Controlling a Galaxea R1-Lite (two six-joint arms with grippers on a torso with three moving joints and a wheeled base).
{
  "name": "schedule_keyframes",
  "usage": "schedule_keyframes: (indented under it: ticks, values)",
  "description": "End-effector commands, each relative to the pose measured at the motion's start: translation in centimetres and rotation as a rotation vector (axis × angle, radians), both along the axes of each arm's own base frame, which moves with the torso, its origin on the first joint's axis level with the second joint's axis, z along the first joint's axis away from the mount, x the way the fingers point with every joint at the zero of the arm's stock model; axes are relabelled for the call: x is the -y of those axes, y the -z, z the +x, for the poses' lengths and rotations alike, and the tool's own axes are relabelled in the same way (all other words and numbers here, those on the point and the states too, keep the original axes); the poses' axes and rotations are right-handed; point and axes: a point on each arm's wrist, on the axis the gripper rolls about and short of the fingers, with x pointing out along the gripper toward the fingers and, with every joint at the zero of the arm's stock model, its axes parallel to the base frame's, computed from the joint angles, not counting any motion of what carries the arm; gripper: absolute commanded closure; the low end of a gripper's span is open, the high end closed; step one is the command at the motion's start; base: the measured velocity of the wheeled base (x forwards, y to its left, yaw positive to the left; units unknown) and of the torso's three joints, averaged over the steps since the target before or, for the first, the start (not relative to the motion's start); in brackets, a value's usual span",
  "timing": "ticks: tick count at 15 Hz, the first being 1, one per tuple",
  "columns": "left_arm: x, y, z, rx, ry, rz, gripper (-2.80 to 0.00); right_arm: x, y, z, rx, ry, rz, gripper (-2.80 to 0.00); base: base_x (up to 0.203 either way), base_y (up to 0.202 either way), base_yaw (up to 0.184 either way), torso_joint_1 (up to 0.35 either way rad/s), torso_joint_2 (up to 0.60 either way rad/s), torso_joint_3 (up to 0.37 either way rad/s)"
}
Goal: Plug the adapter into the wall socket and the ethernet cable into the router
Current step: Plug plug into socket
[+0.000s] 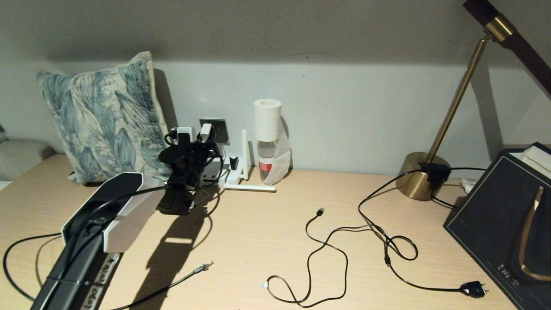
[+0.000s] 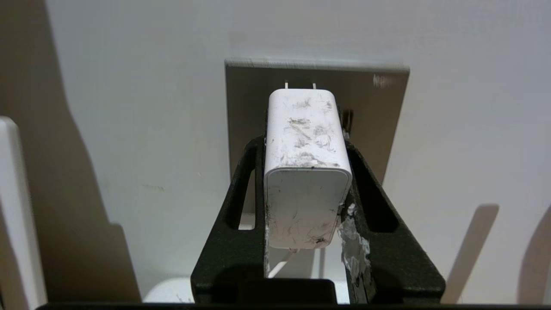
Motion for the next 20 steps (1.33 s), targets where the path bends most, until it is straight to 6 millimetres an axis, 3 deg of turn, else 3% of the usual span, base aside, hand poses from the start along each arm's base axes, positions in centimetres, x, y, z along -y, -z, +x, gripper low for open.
schedule_keyframes:
  ticks: [1,20]
  values:
    - [-0.04,0.12,-0.06,0.000,0.000,0.001,0.00,0.00,0.72,0.21,-0.025,0.000,0.000,0.00,0.000,0.000,0.000,0.000,0.00,0.000]
    - [-0.01,0.43,0.11,-0.027,0.001,0.006,0.00,0.00,0.72,0.21,-0.025,0.000,0.000,0.00,0.000,0.000,0.000,0.000,0.00,0.000]
